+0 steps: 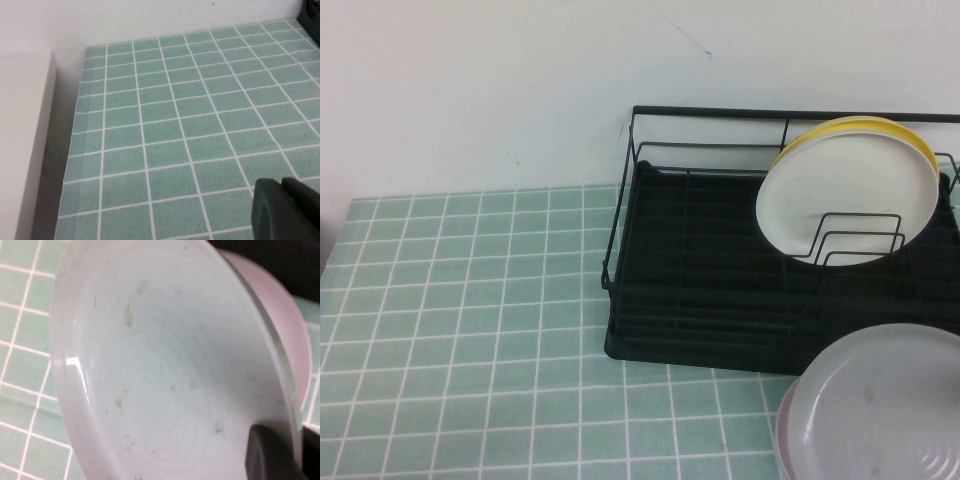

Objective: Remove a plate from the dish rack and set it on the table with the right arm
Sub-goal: Place the plate from the table

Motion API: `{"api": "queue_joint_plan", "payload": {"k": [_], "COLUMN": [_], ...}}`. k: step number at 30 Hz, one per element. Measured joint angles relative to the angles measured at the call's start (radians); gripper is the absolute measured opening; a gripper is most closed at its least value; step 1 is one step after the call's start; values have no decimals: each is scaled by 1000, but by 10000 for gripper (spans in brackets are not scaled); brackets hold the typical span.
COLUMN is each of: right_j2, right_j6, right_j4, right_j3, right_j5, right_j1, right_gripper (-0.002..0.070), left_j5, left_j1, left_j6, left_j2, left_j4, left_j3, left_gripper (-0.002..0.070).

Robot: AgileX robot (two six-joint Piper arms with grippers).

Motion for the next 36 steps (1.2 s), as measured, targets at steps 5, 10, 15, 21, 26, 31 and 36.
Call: {"api": "queue_joint_plan", "payload": {"k": [5,10,15,21,26,31,36], "right_j2": [58,126,181,227,237,237,237], "right_j6": [-2,-43,-113,-127,-127,-133,-133], "right_j4": [13,71,149,161,159,150,150], "right_j3": [31,36,36,36,36,36,36], "right_j5": [-39,-96,-145,-176,-193,-195,-195], "right_j1": [0,0,0,0,0,0,0], "right_gripper": [69,69,69,69,69,69,69], "left_j5": [0,0,0,0,0,0,0], "left_j1": [0,0,0,0,0,0,0], "left_j6": [0,0,0,2,2,2,2], "left_j2": [0,0,0,0,0,0,0], "left_j4": [0,0,0,0,0,0,0], "left_j3": [0,0,0,0,0,0,0], "left_gripper": [-3,-3,-3,-3,-3,-3,-3]}}
